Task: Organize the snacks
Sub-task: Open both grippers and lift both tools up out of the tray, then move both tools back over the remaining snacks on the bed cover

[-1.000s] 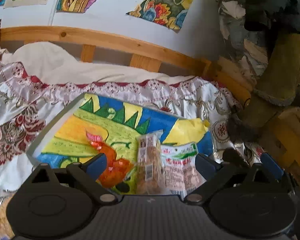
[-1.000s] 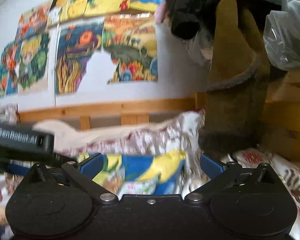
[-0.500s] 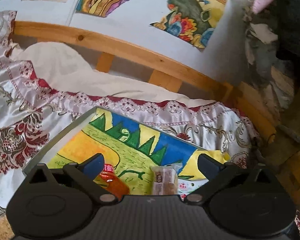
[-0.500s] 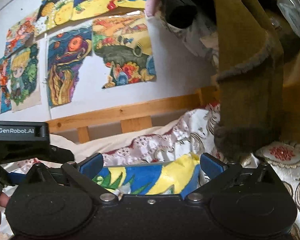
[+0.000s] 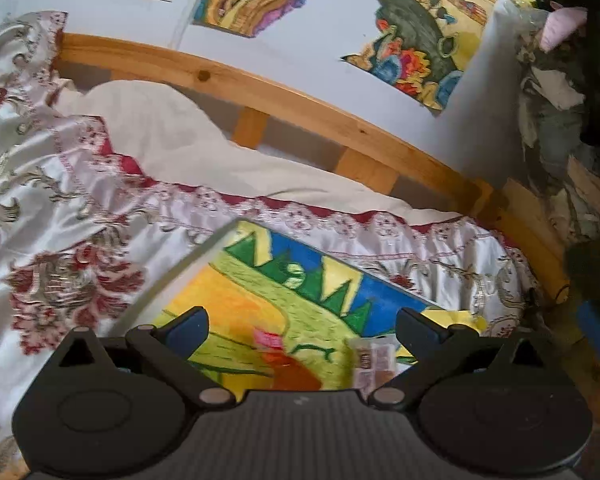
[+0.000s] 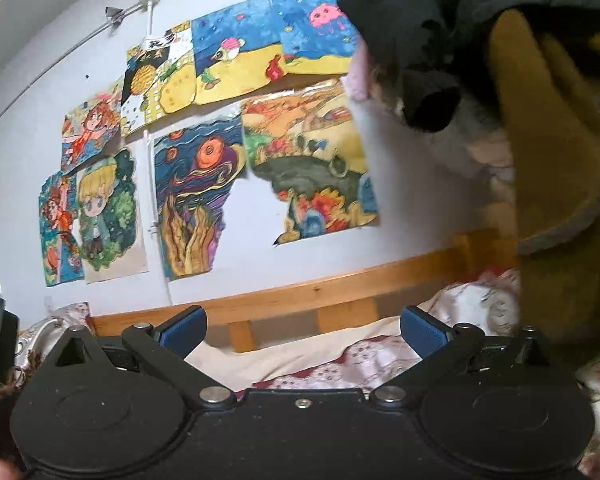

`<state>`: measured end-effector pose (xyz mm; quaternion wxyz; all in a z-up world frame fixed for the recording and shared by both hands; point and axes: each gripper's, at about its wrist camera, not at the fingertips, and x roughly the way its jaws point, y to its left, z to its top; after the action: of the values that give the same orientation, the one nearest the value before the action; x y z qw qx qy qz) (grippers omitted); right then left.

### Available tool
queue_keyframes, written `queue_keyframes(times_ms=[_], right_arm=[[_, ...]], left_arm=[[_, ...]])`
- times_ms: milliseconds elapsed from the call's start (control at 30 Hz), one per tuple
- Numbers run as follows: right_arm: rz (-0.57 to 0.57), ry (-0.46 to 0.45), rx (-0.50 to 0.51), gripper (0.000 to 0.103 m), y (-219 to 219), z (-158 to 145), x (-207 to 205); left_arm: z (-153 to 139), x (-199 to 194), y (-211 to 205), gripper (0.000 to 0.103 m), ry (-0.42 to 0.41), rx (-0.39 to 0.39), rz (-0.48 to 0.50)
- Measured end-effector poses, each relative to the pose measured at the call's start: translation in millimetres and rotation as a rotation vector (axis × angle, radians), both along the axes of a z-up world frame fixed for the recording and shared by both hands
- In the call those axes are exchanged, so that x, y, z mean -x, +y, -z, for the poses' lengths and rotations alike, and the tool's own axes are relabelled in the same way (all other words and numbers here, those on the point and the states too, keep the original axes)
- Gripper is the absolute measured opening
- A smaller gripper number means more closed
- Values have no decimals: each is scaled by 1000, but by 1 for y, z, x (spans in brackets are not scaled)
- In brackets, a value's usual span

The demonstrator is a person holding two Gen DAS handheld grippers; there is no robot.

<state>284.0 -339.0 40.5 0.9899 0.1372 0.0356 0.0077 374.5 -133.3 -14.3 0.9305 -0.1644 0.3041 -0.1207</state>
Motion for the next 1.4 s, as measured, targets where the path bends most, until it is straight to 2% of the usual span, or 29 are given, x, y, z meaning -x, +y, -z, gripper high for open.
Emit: queue_keyframes(times_ms=[133,233,367,533,733,900,1100,1300,1400], right_arm=[[-27,83,-55,102,1,25,-10],[-35,126,-107,102,1,33,-3],[-21,128,-54,102,10,19,20],[1,142,-19,102,15,-5,58],[-15,156,52,102,35,-28,117],[-21,181,115,102,58,-34,166],[-17,257,127,102,81,-28,214],[-11,347,116,102,97,-11,245],[-10,370,127,102,104,-7,260]], left_arm=[[1,8,11,101,6,-35,-12],[-3,18,16,102,-13,-50,-8],[-11,34,23,102,-16,-47,-11],[-24,69,40,102,-61,-30,-7],[-37,122,66,102,-125,-68,15],[-44,165,93,103,-145,-101,22],[-44,208,119,103,-105,-152,-17],[-31,242,141,103,-49,-127,-58],[-25,256,147,103,-20,-144,-72]])
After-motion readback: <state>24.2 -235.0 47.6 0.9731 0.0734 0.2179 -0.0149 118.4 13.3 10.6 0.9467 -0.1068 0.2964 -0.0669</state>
